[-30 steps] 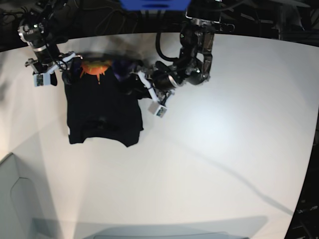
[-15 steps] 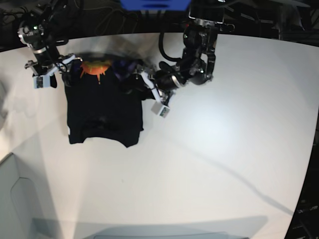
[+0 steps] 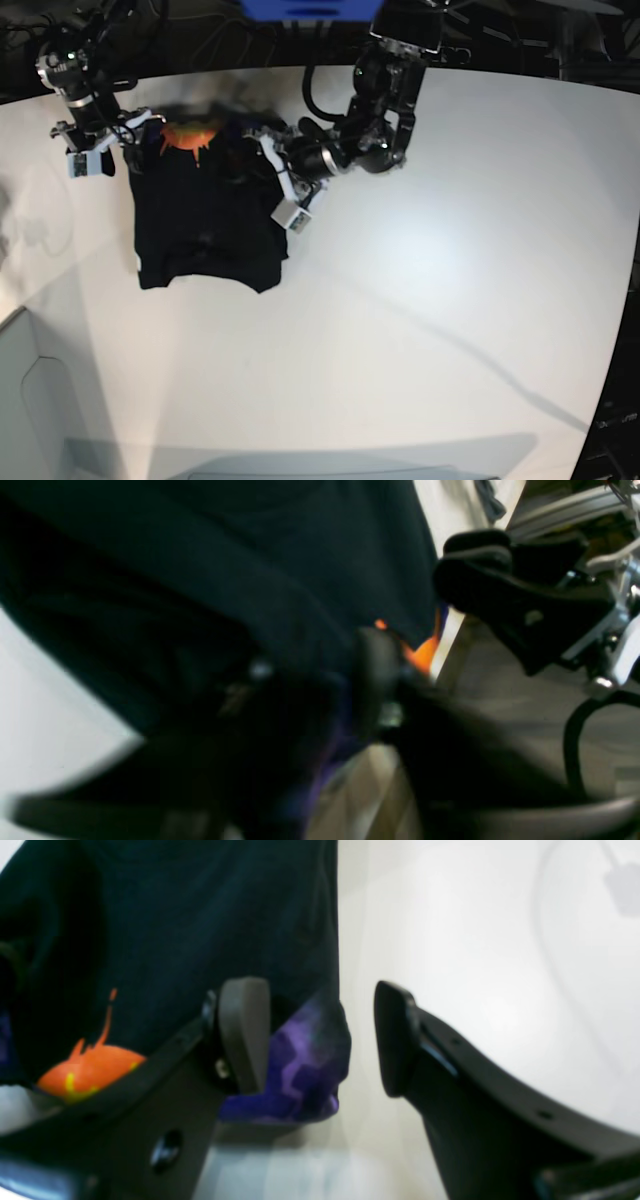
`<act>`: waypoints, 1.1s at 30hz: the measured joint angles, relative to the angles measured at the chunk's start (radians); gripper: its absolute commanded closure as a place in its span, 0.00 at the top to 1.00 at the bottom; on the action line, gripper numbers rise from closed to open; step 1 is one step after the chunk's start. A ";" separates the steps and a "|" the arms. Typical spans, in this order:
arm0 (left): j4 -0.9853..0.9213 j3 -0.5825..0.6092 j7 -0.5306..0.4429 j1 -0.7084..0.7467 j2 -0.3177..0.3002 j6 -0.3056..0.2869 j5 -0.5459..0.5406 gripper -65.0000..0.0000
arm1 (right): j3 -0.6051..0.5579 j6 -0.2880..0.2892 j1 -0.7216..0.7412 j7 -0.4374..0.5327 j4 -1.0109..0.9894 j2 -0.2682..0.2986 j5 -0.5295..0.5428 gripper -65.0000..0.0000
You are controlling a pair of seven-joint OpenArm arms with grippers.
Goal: Fold the T-shirt properly
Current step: 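Grasp the bundle's side edge with the left gripper and tuck it under, then press and square the bundle edge with the left gripper toward the right gripper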
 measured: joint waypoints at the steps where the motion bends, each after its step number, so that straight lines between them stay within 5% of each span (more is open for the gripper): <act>1: 0.000 -0.003 0.000 0.001 -0.002 0.000 0.002 0.05 | 0.000 0.000 0.000 0.000 0.000 0.000 0.000 0.52; 11: 0.126 0.004 0.007 0.008 -0.065 0.001 0.000 0.00 | 0.000 0.000 0.030 0.003 -0.001 0.003 0.001 0.52; 29: 0.244 0.226 0.035 -0.019 -0.303 0.001 0.008 0.00 | -0.061 0.000 0.040 -0.003 -0.002 0.003 -0.003 0.52; 33: 0.299 0.260 0.029 -0.026 -0.304 0.000 0.000 0.00 | -0.061 0.000 0.043 -0.006 -0.002 0.003 -0.004 0.52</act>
